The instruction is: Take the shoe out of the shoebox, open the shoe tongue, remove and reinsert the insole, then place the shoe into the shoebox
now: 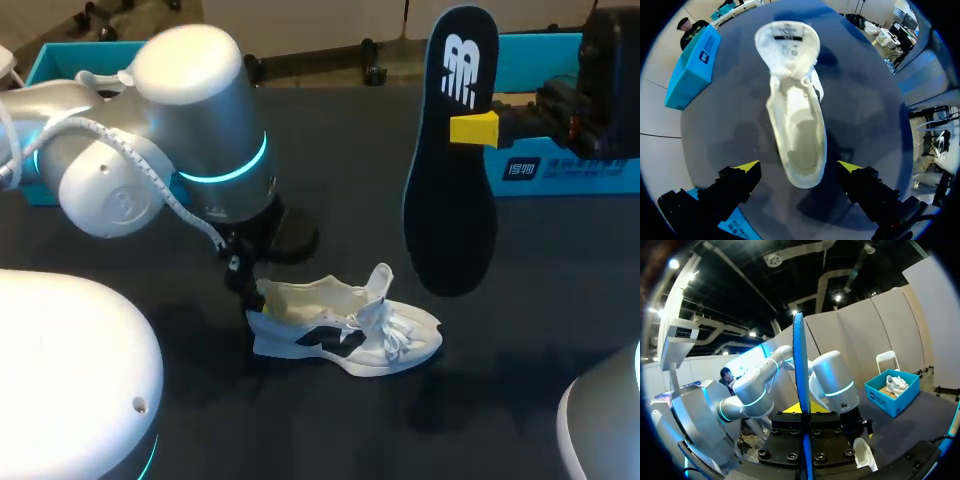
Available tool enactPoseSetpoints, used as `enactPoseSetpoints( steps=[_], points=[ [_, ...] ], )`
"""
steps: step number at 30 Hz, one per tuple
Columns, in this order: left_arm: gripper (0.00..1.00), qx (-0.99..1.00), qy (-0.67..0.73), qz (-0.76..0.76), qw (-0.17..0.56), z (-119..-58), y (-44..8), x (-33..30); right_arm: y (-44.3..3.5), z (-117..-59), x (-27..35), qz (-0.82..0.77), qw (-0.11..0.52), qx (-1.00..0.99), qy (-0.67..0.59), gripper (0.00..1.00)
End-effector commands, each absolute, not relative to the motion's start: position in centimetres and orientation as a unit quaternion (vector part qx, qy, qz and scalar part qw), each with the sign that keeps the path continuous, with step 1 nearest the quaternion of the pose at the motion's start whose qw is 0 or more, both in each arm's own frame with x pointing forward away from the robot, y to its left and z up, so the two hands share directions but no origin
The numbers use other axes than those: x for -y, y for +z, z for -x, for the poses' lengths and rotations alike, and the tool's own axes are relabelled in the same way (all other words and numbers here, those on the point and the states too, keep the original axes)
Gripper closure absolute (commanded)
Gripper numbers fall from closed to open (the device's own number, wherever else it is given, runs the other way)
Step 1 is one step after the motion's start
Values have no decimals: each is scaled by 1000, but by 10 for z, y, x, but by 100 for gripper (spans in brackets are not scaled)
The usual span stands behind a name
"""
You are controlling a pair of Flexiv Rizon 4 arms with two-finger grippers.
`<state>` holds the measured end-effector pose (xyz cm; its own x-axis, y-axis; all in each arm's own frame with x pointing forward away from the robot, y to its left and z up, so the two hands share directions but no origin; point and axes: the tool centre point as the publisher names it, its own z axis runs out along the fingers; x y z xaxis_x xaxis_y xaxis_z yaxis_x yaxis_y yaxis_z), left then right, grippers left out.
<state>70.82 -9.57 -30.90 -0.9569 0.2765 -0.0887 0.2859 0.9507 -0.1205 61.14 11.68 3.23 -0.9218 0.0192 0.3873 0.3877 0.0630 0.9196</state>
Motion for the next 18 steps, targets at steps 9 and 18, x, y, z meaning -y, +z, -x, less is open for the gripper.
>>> enactPoseSetpoints(
  steps=[9, 18],
  points=[
    [0, -988, -55, -139, 29, -732, -322, 140, 32, -614, -119, 142, 139, 717, -668, 100],
    [3, -991, -64, -118, 9, -741, -350, 160, 32, -614, -119, 142, 139, 717, -668, 100]
  ],
)
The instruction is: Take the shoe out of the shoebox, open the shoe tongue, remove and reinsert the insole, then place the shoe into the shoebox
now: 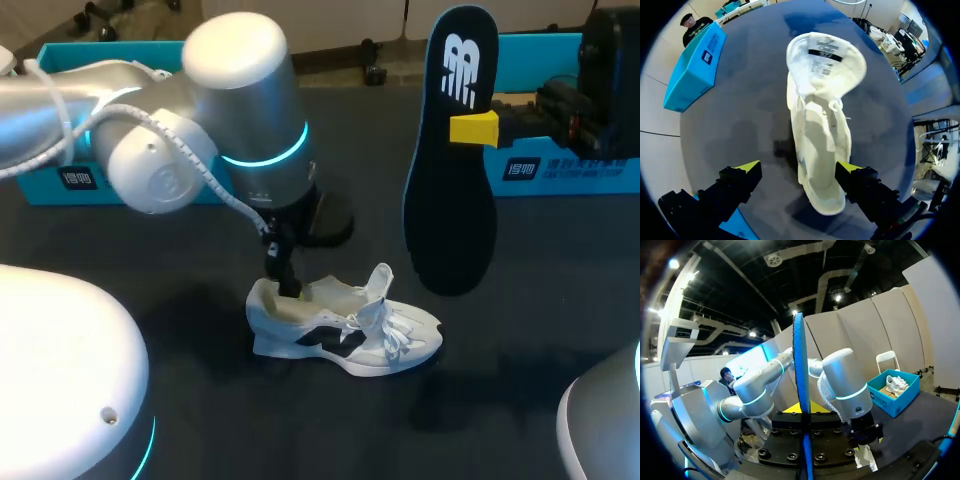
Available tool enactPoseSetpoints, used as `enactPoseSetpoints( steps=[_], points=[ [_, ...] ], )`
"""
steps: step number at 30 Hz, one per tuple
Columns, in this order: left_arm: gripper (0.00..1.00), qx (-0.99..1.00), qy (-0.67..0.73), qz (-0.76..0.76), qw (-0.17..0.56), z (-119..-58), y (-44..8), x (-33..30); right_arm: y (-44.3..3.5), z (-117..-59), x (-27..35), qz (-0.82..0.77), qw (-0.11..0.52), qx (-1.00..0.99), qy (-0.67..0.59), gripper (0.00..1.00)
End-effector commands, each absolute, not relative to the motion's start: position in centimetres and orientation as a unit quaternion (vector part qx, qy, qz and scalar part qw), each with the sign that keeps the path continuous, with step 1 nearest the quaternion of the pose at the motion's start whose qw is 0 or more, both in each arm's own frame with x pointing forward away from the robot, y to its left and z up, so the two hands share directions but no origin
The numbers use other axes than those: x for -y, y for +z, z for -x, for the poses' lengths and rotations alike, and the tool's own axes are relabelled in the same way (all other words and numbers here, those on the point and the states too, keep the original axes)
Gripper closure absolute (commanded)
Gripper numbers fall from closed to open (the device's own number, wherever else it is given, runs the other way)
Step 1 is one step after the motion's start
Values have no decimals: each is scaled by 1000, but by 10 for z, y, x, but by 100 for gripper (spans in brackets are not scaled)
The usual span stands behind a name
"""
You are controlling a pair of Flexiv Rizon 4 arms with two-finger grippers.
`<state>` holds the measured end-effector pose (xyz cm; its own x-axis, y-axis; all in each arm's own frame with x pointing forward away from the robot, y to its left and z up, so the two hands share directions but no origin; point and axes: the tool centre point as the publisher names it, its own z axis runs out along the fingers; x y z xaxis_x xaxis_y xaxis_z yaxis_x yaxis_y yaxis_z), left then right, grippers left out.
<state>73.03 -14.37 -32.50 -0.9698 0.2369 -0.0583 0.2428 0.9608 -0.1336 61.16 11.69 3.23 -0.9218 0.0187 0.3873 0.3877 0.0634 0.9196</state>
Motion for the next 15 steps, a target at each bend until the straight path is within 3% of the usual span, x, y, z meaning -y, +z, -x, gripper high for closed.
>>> enactPoseSetpoints(
  steps=[1, 7, 9, 15],
  points=[
    [4, -991, -64, -117, 9, -741, -353, 162, 32, -614, -119, 142, 139, 717, -668, 100],
    [12, -992, -70, -107, 4, -740, -366, 171, 32, -614, -119, 142, 139, 717, -668, 100],
    [23, -992, -69, -102, 10, -740, -370, 173, 32, -614, -119, 142, 139, 717, -668, 100],
    [41, -993, -73, -95, 1, -735, -378, 176, 32, -614, -119, 142, 139, 717, -668, 100]
  ],
)
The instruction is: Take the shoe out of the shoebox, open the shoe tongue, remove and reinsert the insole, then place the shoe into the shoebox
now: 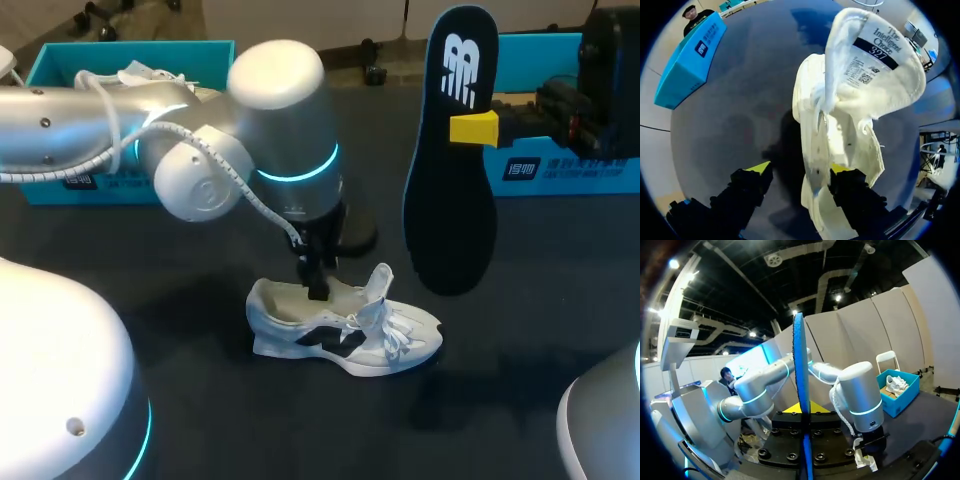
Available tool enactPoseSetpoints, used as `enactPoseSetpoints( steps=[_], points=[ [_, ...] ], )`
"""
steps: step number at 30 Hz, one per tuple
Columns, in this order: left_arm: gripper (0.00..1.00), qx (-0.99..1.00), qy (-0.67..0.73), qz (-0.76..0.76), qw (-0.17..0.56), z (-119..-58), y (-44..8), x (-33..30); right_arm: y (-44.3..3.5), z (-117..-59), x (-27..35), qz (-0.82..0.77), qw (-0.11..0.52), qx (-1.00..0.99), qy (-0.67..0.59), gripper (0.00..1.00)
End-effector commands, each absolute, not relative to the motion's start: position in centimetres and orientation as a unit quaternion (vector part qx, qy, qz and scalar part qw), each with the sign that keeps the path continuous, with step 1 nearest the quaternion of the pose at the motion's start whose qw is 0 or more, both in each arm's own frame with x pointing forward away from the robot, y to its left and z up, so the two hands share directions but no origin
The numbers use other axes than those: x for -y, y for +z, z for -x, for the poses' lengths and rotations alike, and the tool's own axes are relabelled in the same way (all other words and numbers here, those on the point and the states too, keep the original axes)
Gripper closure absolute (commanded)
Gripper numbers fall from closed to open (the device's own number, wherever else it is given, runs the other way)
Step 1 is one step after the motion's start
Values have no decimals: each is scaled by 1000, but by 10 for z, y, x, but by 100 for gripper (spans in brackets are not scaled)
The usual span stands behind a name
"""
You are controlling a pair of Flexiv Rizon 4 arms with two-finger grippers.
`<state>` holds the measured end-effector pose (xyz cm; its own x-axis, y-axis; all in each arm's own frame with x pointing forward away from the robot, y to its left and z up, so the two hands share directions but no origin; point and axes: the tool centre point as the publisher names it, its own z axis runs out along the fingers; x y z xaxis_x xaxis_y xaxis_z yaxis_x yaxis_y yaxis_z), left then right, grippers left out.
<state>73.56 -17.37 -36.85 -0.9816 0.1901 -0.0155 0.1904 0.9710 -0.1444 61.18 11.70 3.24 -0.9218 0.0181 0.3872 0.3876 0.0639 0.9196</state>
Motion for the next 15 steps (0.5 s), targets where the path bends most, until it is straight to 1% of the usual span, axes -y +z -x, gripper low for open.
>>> enactPoseSetpoints(
  steps=[1, 3, 5, 10, 11, 12, 15],
  points=[
    [40, -993, -72, -95, 1, -735, -380, 176, 32, -614, -119, 142, 139, 717, -668, 100],
    [43, -993, -68, -94, 0, -734, -384, 176, 32, -614, -119, 142, 139, 717, -668, 100],
    [47, -993, -66, -94, -1, -733, -387, 177, 32, -614, -119, 142, 139, 717, -668, 100],
    [68, -994, -66, -92, -5, -732, -393, 176, 32, -614, -119, 142, 139, 717, -668, 100],
    [78, -994, -66, -92, -5, -731, -394, 176, 32, -614, -119, 142, 139, 717, -668, 100],
    [100, -993, -66, -93, -5, -731, -395, 176, 32, -614, -119, 142, 139, 717, -668, 100],
    [100, -993, -68, -93, -5, -730, -395, 175, 32, -614, -119, 142, 139, 717, -668, 100]
  ],
)
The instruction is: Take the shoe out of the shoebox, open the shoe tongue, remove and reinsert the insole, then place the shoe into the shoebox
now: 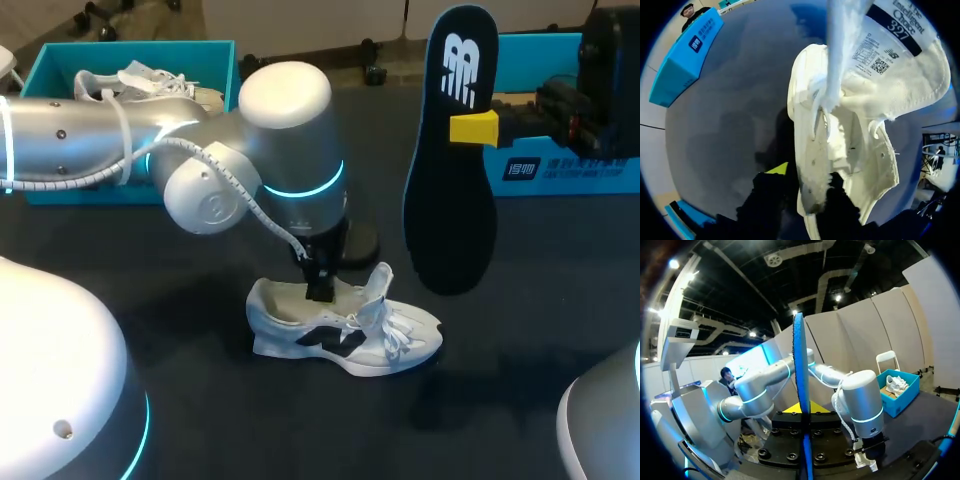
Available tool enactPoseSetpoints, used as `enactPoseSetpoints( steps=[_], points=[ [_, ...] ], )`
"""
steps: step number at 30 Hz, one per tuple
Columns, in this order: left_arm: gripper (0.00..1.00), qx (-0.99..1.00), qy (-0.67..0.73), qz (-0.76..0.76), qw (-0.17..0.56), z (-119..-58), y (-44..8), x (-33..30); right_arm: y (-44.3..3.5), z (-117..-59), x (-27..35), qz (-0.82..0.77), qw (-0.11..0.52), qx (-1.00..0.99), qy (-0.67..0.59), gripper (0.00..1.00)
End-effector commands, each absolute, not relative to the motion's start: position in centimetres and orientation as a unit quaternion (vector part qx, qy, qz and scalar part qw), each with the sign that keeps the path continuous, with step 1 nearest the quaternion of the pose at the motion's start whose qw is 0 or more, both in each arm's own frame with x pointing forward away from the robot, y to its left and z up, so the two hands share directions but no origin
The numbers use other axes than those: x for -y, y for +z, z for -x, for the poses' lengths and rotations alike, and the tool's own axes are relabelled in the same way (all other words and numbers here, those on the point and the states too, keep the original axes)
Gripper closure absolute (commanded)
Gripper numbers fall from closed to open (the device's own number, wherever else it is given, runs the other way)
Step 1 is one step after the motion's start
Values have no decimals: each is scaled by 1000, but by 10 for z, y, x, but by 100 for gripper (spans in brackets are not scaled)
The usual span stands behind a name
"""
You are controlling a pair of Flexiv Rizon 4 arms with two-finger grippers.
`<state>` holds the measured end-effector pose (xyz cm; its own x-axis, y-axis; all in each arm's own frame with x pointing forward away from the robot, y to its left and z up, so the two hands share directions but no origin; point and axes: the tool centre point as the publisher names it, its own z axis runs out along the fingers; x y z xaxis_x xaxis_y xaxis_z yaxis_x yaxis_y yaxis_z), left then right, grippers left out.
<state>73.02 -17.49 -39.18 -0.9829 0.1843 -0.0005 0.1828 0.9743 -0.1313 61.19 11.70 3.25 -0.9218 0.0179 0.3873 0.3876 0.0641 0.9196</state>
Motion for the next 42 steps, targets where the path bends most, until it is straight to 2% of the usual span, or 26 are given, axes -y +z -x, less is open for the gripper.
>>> enactPoseSetpoints(
  steps=[1, 13, 20, 28, 38, 42],
  points=[
    [100, 993, 69, 94, 5, -730, -394, 174, 32, -614, -119, 142, 139, 717, -668, 100],
    [100, 986, 91, 140, 16, -720, -369, 166, 32, -614, -119, 142, 139, 717, -668, 100],
    [100, 973, 88, 211, -14, -714, -342, 160, 32, -614, -119, 142, 139, 717, -668, 100],
    [100, 926, 88, 363, -47, -705, -319, 149, 32, -614, -119, 142, 139, 717, -668, 100],
    [100, 812, 63, 577, -54, -708, -294, 127, 32, -614, -119, 142, 139, 717, -668, 100],
    [100, 812, 63, 577, -54, -708, -294, 127, 32, -614, -119, 142, 139, 717, -668, 100]
  ],
)
